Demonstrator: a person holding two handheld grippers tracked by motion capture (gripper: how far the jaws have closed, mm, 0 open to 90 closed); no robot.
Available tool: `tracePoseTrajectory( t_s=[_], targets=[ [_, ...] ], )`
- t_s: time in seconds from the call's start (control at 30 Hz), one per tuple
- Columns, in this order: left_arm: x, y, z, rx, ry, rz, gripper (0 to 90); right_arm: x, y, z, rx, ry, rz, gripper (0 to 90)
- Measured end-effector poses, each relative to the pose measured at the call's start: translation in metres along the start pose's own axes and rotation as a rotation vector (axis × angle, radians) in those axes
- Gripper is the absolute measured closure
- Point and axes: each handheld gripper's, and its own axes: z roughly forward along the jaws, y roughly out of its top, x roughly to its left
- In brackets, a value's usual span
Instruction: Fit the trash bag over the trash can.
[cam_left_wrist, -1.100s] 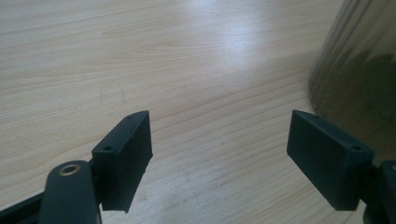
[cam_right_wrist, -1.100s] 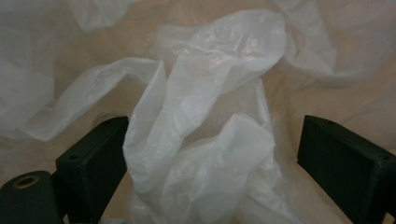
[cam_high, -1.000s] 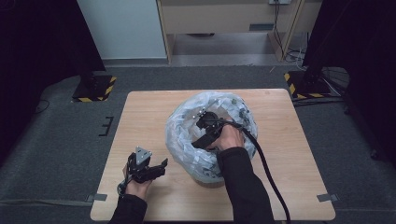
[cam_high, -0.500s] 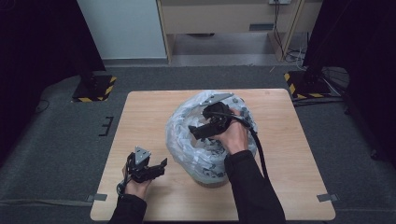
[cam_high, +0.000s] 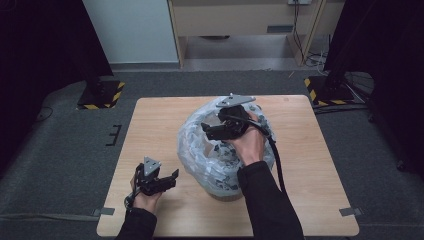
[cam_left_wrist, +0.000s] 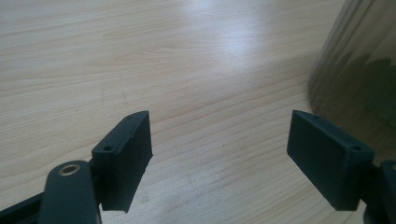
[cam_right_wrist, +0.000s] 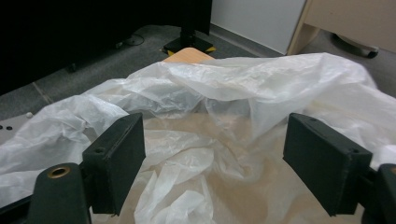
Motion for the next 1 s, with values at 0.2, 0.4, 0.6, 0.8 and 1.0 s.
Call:
tracePoseTrajectory(
  t_s=[0.2,0.4,0.6,0.8,1.0],
  targets=[
    [0.000,0.000,0.001,0.002,-0.001,0.003,21.7,0.000,-0.012,0.028,0.118,0.075,0.000,19.6],
    [-0.001,0.000,0.002,0.005,-0.003,0.006,21.7,-0.004,-0.017,0.038,0.218,0.078,0.015,16.5],
    [-0.001,0.000,0.002,0.009,-0.006,0.007,21.7,-0.004,-0.030,0.048,0.398,0.115,0.022,16.0],
    [0.000,0.000,0.002,0.008,-0.007,0.005,21.6,-0.003,-0.028,0.046,0.380,0.107,0.014,14.9],
    [0.001,0.000,0.001,0.006,-0.006,0.001,21.6,-0.004,-0.018,0.029,0.188,0.110,0.047,14.1]
  ],
)
